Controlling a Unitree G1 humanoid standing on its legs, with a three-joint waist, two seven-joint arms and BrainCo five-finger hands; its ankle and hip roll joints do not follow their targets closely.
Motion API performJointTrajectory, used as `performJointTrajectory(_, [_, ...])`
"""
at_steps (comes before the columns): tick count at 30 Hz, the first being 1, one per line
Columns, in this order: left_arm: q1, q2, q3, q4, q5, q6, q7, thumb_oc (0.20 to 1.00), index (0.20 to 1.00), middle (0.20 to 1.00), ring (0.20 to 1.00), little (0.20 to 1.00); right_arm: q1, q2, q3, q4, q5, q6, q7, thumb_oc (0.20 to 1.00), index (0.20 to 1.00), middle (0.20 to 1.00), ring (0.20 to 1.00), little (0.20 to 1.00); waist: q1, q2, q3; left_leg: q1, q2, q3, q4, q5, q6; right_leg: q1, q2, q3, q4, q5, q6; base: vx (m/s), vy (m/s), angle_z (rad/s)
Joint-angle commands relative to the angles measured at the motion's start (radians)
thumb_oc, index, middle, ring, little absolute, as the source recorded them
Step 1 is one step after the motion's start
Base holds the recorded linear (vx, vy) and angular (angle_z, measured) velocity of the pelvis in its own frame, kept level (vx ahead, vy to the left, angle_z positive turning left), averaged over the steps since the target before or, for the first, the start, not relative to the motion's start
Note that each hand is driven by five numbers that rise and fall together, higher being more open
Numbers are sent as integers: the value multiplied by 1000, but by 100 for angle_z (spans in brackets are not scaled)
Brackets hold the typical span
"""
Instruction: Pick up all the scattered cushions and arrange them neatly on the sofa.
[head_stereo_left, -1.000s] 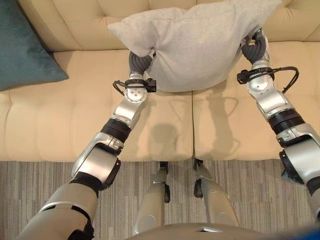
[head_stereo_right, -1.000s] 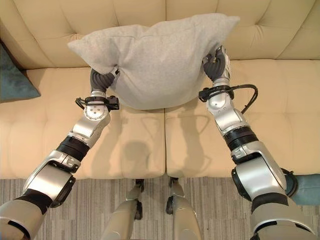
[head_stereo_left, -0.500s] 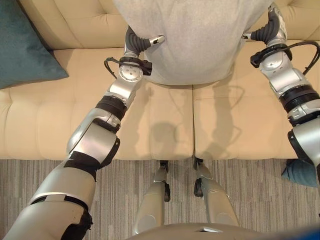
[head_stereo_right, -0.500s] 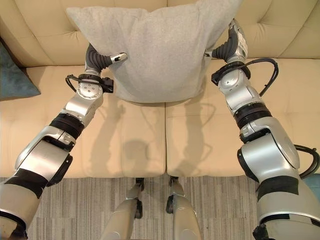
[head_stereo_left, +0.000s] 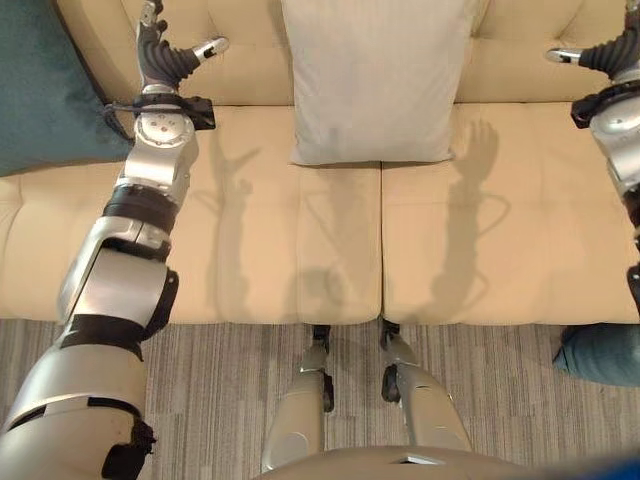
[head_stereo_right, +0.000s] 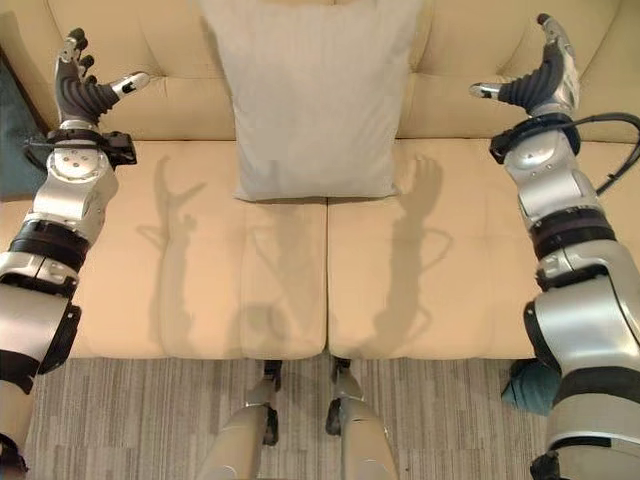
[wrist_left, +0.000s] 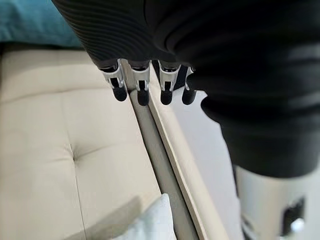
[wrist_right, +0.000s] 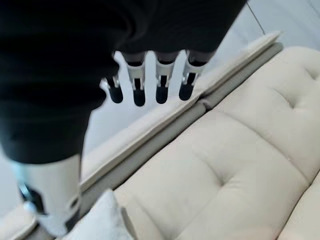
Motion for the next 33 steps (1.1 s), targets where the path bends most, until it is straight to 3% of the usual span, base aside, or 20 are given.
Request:
performJointTrajectory(1, [77, 29, 19, -74, 76, -67, -13, 1000, 1000, 1000, 1000, 1000, 117, -5, -68, -52, -19, -56, 10, 1000, 1000, 1000, 1000, 1000, 18, -32, -70, 29, -8, 84, 3, -73, -73, 52, -40, 41, 5, -99, 141, -11, 3, -3])
performJointTrajectory(3, [392, 8, 143, -293, 129, -68, -43, 1000, 1000, 1000, 1000, 1000, 405, 23, -207, -222, -102, -56, 36, 1000, 1000, 1000, 1000, 1000, 17, -38, -71, 83, 0, 94, 3, -86, -66, 105, -38, 41, 5, -113, 138, 17, -3, -1])
performJointTrajectory(7, [697, -77, 248, -397, 203, -41, -93, 1000, 1000, 1000, 1000, 1000, 697, 108, -340, -334, -179, -61, 84, 1000, 1000, 1000, 1000, 1000, 13, -46, -82, 150, 4, 102, 3, -103, -57, 171, -38, 40, 5, -130, 137, 51, -7, -8])
performJointTrajectory(9, [973, -158, 301, -360, 299, 1, -179, 1000, 1000, 1000, 1000, 1000, 953, 192, -430, -317, -242, -57, 152, 1000, 1000, 1000, 1000, 1000, 3, -43, -106, 229, 5, 109, 3, -117, -44, 248, -37, 37, 5, -143, 138, 43, 14, -17])
performJointTrajectory(10, [976, -158, 300, -361, 300, 1, -179, 1000, 1000, 1000, 1000, 1000, 957, 193, -430, -319, -243, -57, 152, 1000, 1000, 1000, 1000, 1000, 4, -43, -108, 231, 5, 109, 3, -118, -44, 250, -37, 37, 5, -144, 138, 6, 34, -7])
performJointTrajectory(12, [1115, -249, 307, -198, 361, 42, -230, 1000, 1000, 1000, 1000, 1000, 1066, 288, -424, -219, -285, -61, 186, 1000, 1000, 1000, 1000, 1000, -2, -37, -127, 311, 7, 118, 3, -135, -29, 323, -28, 47, 5, -157, 135, -23, 28, -19])
performJointTrajectory(15, [1124, -282, 302, -108, 377, 49, -234, 1000, 1000, 1000, 1000, 1000, 1073, 308, -398, -155, -305, -60, 199, 1000, 1000, 1000, 1000, 1000, -2, -38, -134, 336, 7, 120, 3, -140, -27, 348, -23, 50, 5, -163, 132, -24, 0, -14])
performJointTrajectory(19, [1121, -359, 271, 150, 426, 82, -248, 1000, 1000, 1000, 1000, 1000, 1090, 371, -341, 25, -322, -49, 222, 1000, 1000, 1000, 1000, 1000, -4, -44, -147, 403, 15, 128, 3, -155, -27, 415, -10, 60, 8, -193, 122, 0, 0, 0])
performJointTrajectory(25, [1105, -392, 249, 295, 468, 103, -250, 1000, 1000, 1000, 1000, 1000, 1102, 426, -309, 200, -326, -35, 231, 1000, 1000, 1000, 1000, 1000, -2, -59, -139, 424, 19, 130, 86, -190, -25, 461, -8, 73, 5, -209, 112, -33, -14, 1])
performJointTrajectory(30, [1066, -415, 230, 340, 464, 104, -252, 1000, 1000, 1000, 1000, 1000, 1081, 451, -285, 279, -332, -24, 231, 1000, 1000, 1000, 1000, 1000, 5, -75, -108, 405, -29, 23, 245, -298, -21, 443, -27, 107, 26, -188, 105, -154, 40, -8])
performJointTrajectory(33, [1060, -434, 225, 341, 445, 98, -255, 1000, 1000, 1000, 1000, 1000, 1070, 458, -281, 301, -331, -14, 238, 1000, 1000, 1000, 1000, 1000, 1, -61, -115, 441, -46, -55, 225, -325, -16, 395, -24, 134, 44, -166, 111, -138, 118, -57])
